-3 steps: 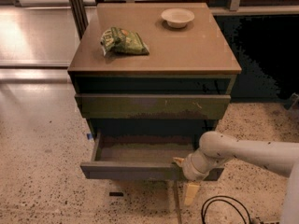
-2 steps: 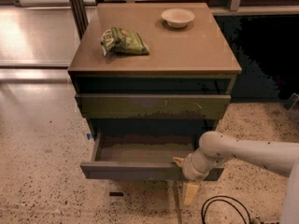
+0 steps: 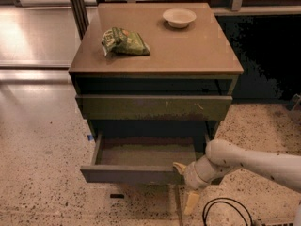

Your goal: Open middle drawer

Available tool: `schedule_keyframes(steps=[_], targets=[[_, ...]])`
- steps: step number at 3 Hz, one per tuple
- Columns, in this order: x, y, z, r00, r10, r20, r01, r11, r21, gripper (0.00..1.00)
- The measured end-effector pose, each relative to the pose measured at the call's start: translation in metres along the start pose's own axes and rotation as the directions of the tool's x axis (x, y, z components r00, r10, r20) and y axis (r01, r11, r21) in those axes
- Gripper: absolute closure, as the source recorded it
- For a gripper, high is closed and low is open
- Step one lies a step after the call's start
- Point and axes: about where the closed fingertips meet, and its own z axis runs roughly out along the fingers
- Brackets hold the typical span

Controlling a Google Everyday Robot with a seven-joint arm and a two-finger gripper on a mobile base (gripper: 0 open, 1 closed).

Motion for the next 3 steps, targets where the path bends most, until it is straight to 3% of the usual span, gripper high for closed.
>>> schedule_keyframes(steps=[1, 3], targets=[[-0.0247, 0.0438, -0.0182, 0.997, 0.002, 0.076, -0.003, 1.0, 0.008, 0.0], [-0.0166, 0.0393, -0.0087, 0.997, 0.009, 0.075, -0.007, 0.9999, -0.015, 0.0]])
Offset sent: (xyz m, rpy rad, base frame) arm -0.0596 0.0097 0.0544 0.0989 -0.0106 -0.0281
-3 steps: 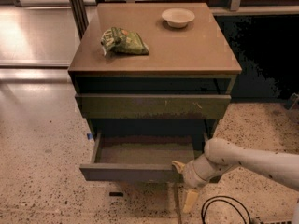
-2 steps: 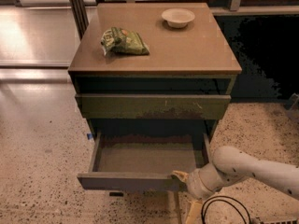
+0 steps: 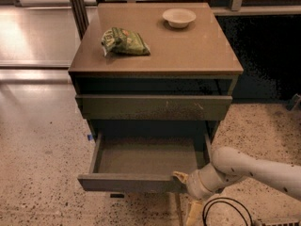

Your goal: Open middle drawer

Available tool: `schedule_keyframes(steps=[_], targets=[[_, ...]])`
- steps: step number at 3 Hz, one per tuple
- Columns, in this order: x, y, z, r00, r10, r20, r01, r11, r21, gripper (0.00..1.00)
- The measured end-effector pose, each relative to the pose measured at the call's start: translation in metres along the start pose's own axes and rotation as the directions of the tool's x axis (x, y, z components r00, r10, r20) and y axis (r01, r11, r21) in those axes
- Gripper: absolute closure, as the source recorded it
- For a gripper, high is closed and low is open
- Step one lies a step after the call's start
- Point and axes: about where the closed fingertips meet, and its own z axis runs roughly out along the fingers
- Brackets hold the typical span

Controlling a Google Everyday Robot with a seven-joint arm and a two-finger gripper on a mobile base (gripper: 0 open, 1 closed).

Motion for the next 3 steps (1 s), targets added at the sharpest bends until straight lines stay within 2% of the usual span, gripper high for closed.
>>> schedule_keyframes(steps=[1, 2, 3], targets=[[0.01, 0.001, 0.011, 1.0, 0.017, 0.011, -0.016, 0.9992, -0.037, 0.0], [0.0, 0.023, 0.002, 0.999, 0.037, 0.032, -0.036, 0.9984, -0.045, 0.0], [0.0, 0.023, 0.002, 0.999, 0.037, 0.032, -0.036, 0.9984, -0.045, 0.0]])
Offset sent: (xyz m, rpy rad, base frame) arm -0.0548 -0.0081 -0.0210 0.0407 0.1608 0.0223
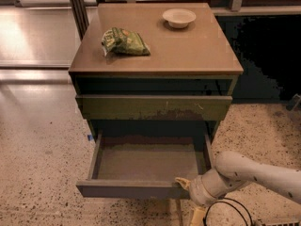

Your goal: Open middle drawer

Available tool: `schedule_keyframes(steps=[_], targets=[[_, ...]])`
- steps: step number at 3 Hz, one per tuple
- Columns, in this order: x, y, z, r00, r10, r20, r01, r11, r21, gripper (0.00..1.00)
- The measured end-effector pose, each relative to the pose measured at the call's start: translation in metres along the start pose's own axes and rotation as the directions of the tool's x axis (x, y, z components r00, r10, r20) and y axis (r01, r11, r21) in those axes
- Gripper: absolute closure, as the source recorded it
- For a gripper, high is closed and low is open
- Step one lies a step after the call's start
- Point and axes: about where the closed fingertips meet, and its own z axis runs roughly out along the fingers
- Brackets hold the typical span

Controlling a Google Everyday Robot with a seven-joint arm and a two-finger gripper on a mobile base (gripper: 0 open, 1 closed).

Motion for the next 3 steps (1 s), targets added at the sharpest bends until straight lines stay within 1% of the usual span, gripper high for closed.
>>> schedule_keyframes(steps=[1, 2, 3], targets=[[0.007, 0.003, 0.008, 1.0, 0.007, 0.008, -0.007, 0.9998, -0.021, 0.0], [0.005, 0.003, 0.007, 1.0, 0.007, 0.008, -0.007, 0.9998, -0.021, 0.0], [-0.003, 0.05, 0.014, 0.998, 0.029, 0.063, -0.024, 0.9969, -0.074, 0.0]])
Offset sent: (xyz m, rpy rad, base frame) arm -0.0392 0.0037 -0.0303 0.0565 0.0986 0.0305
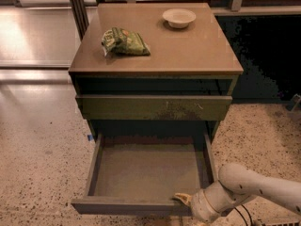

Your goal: Open middle drawer

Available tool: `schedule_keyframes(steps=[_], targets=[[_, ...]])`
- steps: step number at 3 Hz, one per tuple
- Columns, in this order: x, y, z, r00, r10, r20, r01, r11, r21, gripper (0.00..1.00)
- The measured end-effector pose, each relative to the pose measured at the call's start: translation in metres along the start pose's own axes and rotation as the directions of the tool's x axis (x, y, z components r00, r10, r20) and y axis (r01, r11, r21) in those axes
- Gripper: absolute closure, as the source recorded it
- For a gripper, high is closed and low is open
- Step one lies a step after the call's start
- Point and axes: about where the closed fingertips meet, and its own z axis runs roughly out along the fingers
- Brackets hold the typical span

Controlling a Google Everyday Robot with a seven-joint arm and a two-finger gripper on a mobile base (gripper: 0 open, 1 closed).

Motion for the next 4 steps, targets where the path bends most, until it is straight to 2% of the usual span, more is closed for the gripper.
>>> schedule_keyframes(steps=[1, 2, 3, 4], targets=[[0.0, 0.0, 0.0, 1.0, 0.0, 0.0, 0.0, 1.0, 0.0, 0.0], [0.001, 0.01, 0.005, 1.0, -0.009, 0.012, 0.009, 0.9995, -0.031, 0.0], [0.002, 0.027, 0.007, 1.0, -0.007, 0.022, 0.008, 0.9977, -0.068, 0.0], [-0.002, 0.055, 0.013, 0.998, 0.005, 0.07, 0.003, 0.9929, -0.119, 0.0]])
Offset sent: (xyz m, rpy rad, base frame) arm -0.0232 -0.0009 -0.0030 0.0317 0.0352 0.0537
